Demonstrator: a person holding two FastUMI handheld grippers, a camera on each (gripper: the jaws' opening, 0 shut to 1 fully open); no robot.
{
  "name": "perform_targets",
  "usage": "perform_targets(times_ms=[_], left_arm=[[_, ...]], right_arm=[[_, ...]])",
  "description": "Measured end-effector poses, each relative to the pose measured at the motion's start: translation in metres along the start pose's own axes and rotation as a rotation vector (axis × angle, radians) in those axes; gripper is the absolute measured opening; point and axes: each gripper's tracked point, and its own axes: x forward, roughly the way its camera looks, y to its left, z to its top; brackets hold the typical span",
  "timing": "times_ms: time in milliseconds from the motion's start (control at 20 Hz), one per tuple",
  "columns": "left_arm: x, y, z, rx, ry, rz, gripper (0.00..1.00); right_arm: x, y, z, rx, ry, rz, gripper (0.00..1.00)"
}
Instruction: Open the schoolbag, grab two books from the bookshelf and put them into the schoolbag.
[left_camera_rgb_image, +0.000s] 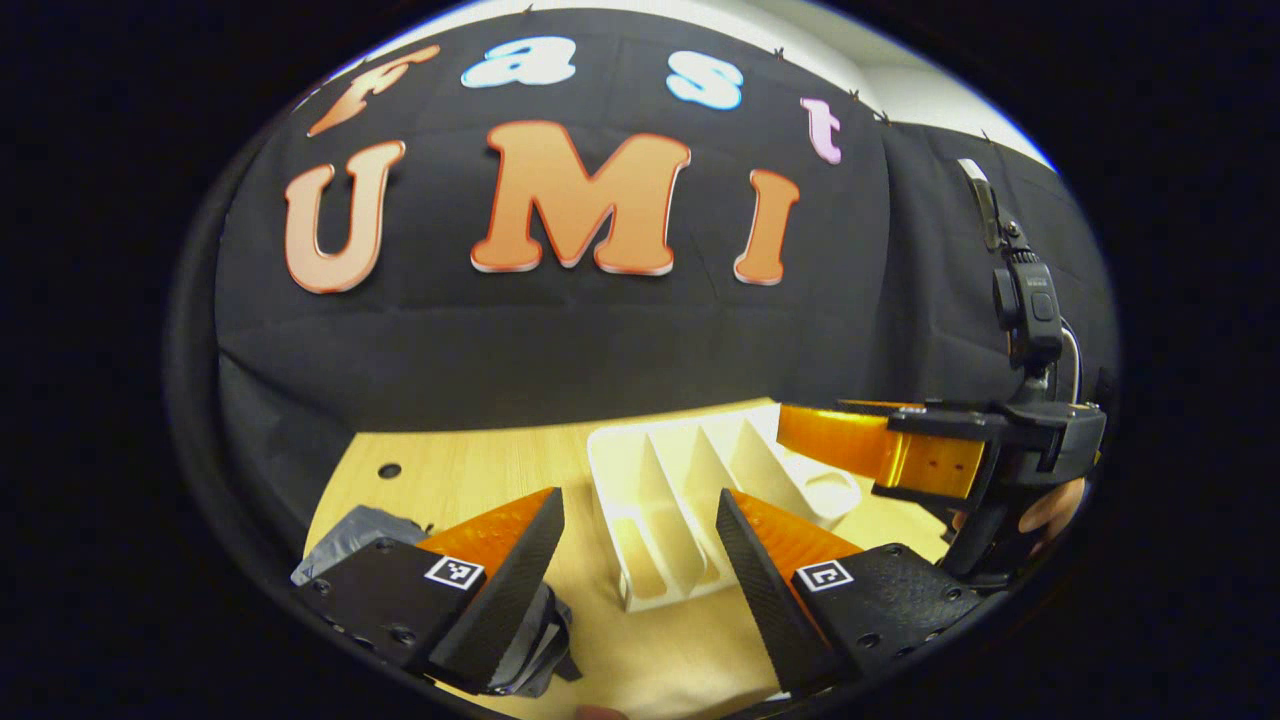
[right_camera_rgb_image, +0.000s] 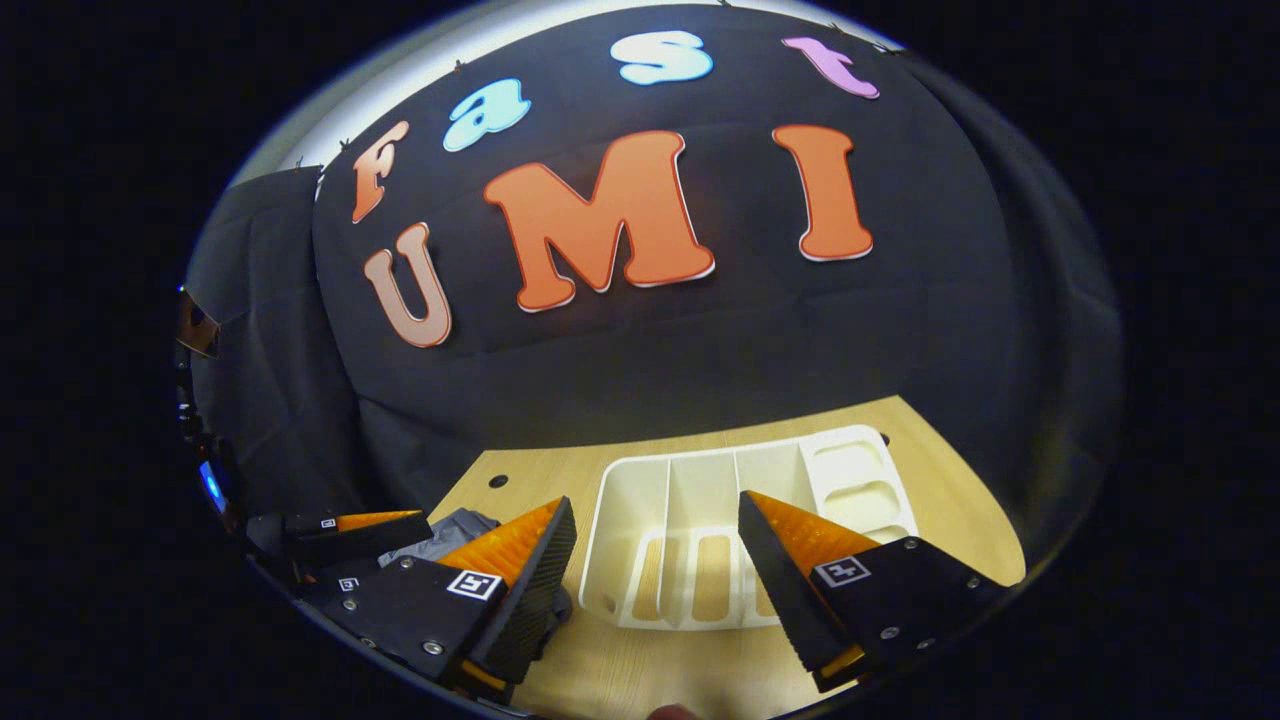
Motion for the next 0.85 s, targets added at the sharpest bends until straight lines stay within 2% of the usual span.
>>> perform_targets(times_ms=[300,450,600,750,850], left_arm=[[-0.058,-0.008,0.053,-0.009,-0.312,0.086,0.96],[-0.085,-0.009,0.054,-0.014,-0.386,0.120,0.96],[-0.088,-0.005,0.061,-0.039,-0.430,0.141,0.96],[-0.105,0.002,0.079,0.002,-0.553,0.183,0.94],[-0.110,0.002,0.079,0.014,-0.556,0.183,0.94]], right_arm=[[-0.027,-0.023,0.045,-0.119,-0.154,-0.044,0.97],[-0.049,-0.021,0.066,-0.154,-0.245,-0.064,0.97],[-0.058,-0.014,0.079,-0.227,-0.330,-0.085,0.97],[-0.061,-0.007,0.074,-0.253,-0.341,-0.083,0.97],[-0.060,-0.003,0.070,-0.257,-0.340,-0.087,0.97]])
